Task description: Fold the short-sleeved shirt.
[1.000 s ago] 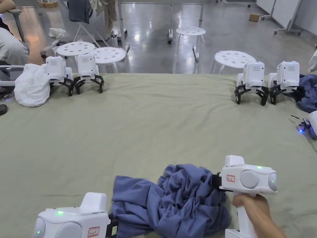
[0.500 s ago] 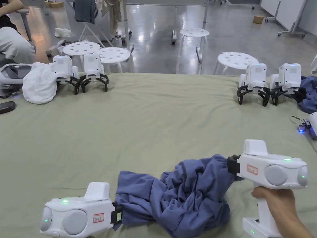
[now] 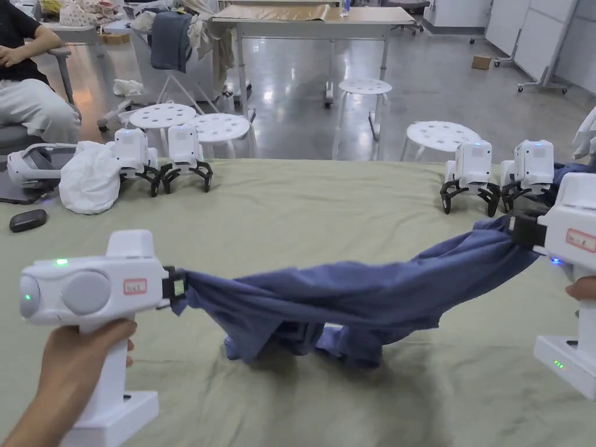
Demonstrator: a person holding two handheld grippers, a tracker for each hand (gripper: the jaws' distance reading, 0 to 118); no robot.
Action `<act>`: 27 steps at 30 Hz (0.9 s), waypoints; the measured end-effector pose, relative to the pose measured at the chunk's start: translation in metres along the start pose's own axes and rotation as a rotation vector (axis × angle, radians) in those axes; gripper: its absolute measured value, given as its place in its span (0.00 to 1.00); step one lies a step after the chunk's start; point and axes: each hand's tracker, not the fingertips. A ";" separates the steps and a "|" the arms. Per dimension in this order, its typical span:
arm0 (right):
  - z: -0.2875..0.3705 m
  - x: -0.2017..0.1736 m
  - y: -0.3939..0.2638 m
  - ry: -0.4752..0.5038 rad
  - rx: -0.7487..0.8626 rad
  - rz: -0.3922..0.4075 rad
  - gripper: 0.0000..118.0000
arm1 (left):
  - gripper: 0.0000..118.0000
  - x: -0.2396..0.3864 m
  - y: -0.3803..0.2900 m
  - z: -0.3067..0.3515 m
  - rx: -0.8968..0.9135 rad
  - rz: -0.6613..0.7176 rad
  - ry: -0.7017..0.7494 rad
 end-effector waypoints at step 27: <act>-0.059 -0.012 0.170 -0.103 0.141 0.077 0.05 | 0.00 0.039 0.249 -0.036 0.170 -0.169 0.152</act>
